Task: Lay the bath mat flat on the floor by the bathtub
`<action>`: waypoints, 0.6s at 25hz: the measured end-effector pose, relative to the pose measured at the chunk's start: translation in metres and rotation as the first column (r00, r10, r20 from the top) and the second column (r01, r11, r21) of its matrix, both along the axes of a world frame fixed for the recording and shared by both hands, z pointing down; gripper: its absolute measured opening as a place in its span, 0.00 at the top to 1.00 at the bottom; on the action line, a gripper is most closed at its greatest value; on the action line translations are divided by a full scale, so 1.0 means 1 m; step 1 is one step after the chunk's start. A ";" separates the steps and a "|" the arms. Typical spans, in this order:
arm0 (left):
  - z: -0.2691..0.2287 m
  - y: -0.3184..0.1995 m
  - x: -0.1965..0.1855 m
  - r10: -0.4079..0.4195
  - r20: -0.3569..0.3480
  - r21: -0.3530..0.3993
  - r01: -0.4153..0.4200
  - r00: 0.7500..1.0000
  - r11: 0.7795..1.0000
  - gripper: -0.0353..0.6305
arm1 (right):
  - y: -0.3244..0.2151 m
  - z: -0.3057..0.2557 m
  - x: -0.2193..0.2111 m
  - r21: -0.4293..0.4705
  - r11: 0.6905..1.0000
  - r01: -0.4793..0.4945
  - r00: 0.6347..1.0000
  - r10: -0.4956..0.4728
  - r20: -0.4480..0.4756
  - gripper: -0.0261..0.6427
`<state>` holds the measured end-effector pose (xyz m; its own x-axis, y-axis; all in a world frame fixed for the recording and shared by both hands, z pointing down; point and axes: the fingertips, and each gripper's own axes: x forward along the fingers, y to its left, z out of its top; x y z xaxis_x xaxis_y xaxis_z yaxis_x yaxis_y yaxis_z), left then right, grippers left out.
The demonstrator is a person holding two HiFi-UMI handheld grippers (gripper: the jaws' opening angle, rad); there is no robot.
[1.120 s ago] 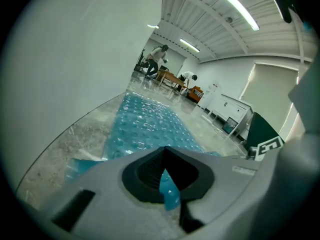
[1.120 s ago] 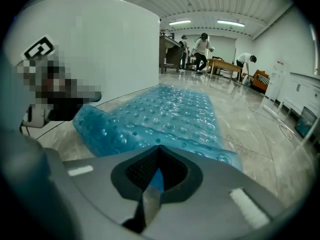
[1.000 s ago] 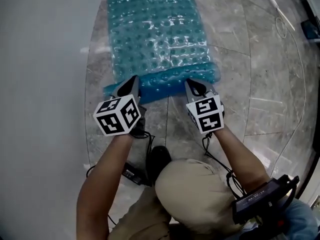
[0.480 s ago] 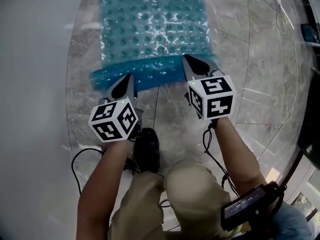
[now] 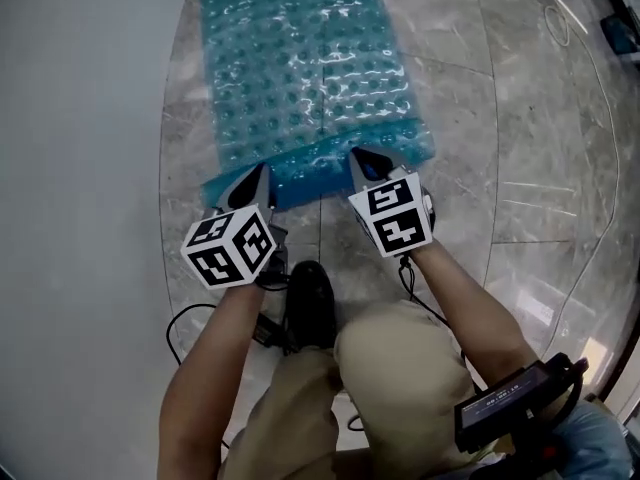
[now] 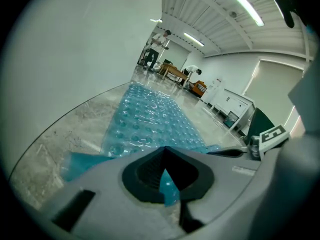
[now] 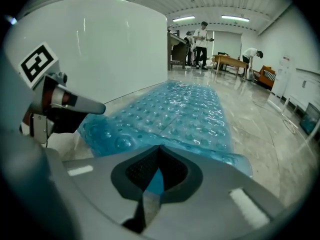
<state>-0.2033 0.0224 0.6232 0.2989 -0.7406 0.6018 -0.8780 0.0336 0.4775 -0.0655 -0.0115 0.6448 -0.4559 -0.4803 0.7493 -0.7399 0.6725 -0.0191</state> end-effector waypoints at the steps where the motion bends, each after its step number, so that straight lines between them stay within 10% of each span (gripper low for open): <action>1: 0.002 0.001 0.003 0.002 0.002 -0.007 -0.002 1.000 1.000 0.94 | 0.006 0.000 0.003 -0.002 1.000 0.002 1.000 -0.002 0.002 0.95; 15: 0.015 0.110 0.046 0.067 0.007 -0.129 -0.065 0.998 0.989 0.94 | 0.055 -0.045 0.025 0.035 0.998 0.049 0.995 -0.051 0.087 0.95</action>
<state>-0.1569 0.1321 0.6385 0.3370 -0.6353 0.6948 -0.8858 0.0361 0.4627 -0.0402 0.0434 0.6000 -0.5432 -0.4791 0.6895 -0.7017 0.7099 -0.0596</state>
